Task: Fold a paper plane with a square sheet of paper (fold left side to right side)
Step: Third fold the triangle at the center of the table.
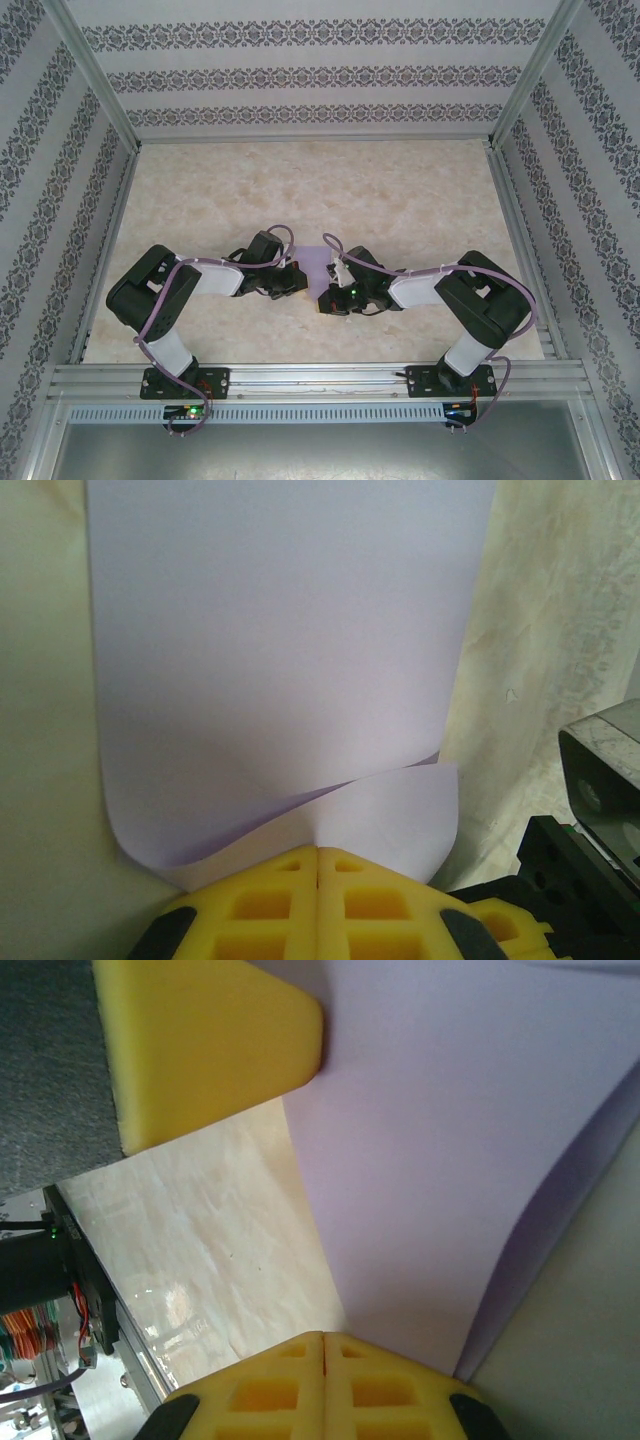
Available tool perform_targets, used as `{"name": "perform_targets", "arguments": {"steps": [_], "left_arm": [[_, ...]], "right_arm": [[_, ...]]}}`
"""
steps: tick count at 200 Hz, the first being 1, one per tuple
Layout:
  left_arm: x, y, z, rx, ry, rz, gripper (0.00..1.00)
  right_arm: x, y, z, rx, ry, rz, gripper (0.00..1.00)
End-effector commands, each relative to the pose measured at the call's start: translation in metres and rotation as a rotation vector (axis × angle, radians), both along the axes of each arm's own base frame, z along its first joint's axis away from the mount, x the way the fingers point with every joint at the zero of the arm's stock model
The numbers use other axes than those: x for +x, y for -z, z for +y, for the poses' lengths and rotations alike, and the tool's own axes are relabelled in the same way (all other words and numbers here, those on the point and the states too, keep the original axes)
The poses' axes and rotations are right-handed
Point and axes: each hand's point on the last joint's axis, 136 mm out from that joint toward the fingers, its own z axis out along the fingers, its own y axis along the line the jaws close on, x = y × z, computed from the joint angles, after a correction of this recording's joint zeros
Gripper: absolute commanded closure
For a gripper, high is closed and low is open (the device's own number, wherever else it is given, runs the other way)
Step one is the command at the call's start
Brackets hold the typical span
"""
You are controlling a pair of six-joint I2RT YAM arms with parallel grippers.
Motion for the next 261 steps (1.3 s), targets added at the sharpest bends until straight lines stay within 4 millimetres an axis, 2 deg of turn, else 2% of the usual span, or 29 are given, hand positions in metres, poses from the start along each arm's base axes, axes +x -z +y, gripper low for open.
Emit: {"name": "perform_targets", "arguments": {"steps": [1,55,78,108,131,184,218,261], "left_arm": [[-0.025,0.047,0.03,0.186,-0.038,0.125,0.99],[-0.024,0.045,0.031,0.191,-0.04,0.121,0.99],[-0.025,0.045,0.031,0.19,-0.042,0.123,0.99],[-0.024,0.043,0.03,0.185,-0.044,0.118,0.99],[-0.023,0.042,0.031,0.187,-0.049,0.118,0.99],[-0.021,0.041,0.029,0.178,-0.049,0.113,0.99],[-0.02,0.041,0.027,0.176,-0.049,0.113,0.99],[-0.019,0.039,0.026,0.171,-0.049,0.109,0.98]], "right_arm": [[-0.014,0.016,-0.011,-0.06,0.006,0.055,0.98],[-0.033,0.011,-0.017,-0.072,-0.042,0.079,1.0],[-0.031,-0.008,-0.017,-0.053,-0.051,0.042,1.0],[-0.018,-0.045,-0.011,0.025,-0.046,-0.031,1.0],[-0.006,-0.056,-0.008,0.045,-0.025,-0.077,1.0],[0.019,-0.037,0.012,-0.007,-0.007,-0.101,1.0],[0.026,-0.022,0.01,-0.063,0.004,-0.102,1.0],[0.019,0.001,-0.003,-0.151,-0.002,-0.068,1.0]]}}
